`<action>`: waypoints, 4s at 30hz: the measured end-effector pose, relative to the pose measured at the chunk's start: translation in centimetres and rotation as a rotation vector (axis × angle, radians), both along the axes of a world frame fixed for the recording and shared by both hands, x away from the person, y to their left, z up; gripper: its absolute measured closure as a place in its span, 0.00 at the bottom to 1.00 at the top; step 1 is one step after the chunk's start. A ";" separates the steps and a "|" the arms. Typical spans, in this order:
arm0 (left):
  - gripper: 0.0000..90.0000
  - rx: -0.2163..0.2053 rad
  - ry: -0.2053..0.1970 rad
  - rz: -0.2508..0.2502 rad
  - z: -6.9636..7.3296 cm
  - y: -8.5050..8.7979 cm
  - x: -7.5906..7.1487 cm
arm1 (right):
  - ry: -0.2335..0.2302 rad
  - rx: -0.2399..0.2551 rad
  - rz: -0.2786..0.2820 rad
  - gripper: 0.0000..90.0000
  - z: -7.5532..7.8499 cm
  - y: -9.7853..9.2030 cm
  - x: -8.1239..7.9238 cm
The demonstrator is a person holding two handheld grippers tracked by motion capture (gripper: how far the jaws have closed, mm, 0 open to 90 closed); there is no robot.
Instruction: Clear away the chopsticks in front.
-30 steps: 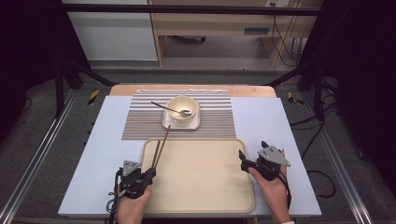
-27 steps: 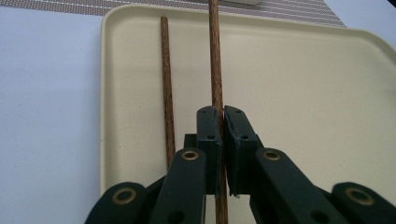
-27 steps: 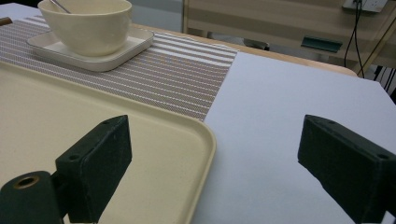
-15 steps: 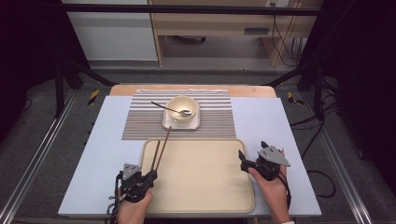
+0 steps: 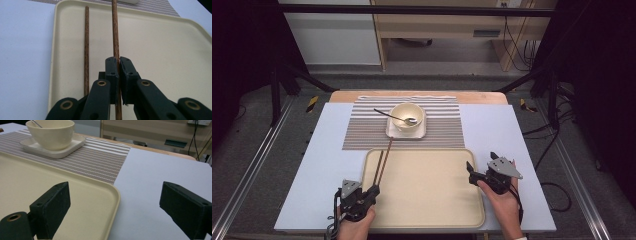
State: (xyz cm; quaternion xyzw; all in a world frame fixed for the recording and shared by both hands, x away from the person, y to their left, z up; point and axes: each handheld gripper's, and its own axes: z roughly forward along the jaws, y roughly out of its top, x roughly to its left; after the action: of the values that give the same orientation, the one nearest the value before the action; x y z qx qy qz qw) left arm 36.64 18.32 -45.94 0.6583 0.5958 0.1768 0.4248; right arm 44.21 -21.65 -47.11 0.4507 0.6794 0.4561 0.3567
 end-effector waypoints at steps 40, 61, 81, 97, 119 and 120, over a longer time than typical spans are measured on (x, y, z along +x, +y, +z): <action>0.95 -0.028 0.044 0.037 -1.9 0.8 -1.9 | 0.016 -0.006 0.010 0.08 -0.1 0.3 0.0; 0.95 -0.024 0.056 0.045 -2.4 1.1 -2.0 | 0.018 -0.011 0.011 0.08 -0.1 0.4 0.1; 0.95 -0.028 0.056 0.042 -2.6 1.0 -2.1 | 0.018 -0.012 0.014 0.08 -0.1 0.5 0.1; 0.92 -0.017 0.038 0.051 -2.4 1.1 -2.1 | 0.022 -0.011 0.016 0.08 -0.1 0.5 0.1; 0.75 0.038 -0.032 -0.035 0.1 0.5 0.7 | 0.020 -0.017 0.015 0.08 -0.1 0.5 0.1; 0.74 0.041 -0.039 -0.041 0.3 0.4 1.0 | 0.020 -0.016 0.013 0.08 -0.1 0.5 0.1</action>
State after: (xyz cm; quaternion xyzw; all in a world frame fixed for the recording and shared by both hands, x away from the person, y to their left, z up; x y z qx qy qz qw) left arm 37.61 18.76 -45.59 0.6753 0.5700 0.1930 0.4264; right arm 44.30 -21.14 -47.22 0.4478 0.6896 0.4483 0.3506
